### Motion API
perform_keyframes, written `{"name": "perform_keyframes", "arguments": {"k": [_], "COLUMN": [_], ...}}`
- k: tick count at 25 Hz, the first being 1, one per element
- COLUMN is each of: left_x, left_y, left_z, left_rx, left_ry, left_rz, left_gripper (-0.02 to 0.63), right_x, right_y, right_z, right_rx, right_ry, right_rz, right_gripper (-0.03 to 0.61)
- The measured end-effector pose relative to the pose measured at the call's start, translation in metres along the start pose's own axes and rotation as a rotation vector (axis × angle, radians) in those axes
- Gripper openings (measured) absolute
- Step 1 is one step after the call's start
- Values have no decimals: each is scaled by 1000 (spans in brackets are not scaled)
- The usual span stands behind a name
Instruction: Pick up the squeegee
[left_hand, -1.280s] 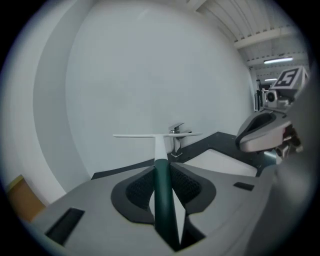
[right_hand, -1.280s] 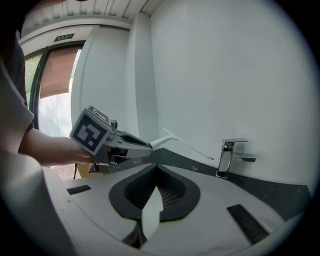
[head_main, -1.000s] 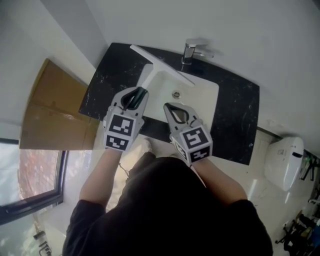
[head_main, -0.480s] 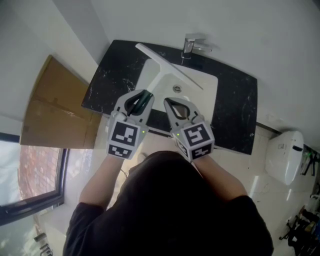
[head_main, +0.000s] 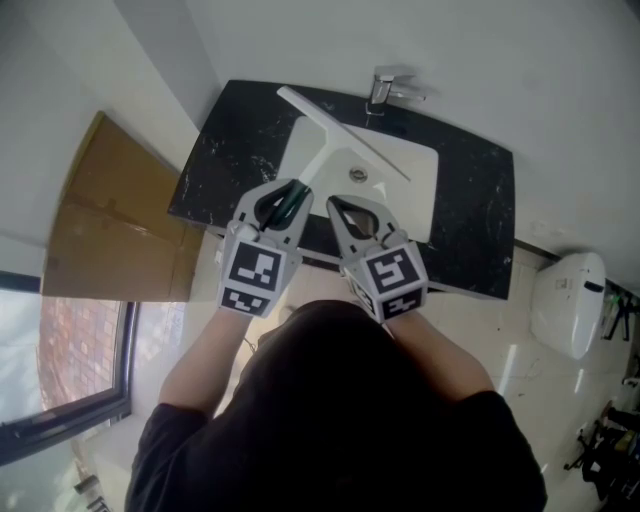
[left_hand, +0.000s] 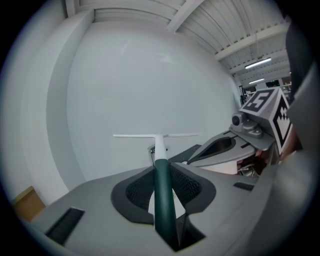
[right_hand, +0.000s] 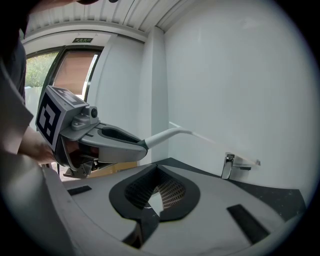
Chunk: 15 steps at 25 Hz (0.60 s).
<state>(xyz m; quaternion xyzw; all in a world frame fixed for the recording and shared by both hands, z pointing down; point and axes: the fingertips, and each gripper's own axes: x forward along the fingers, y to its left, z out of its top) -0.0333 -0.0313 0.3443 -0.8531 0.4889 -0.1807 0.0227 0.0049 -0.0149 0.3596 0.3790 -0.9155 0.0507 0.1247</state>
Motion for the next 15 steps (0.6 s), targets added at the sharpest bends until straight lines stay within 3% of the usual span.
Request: {"name": "perform_keyframes", "arguments": {"k": [15], "left_x": [1], "left_y": [7], "left_z": [-1], "left_rx": [8], "left_ry": [-4], "left_rz": [-15], "left_gripper": [101], "right_x": [5], "right_y": [1], "right_z": [5], "right_rx": [-4], "right_ry": [-3], "right_rz": [-20], "right_gripper": [6]}}
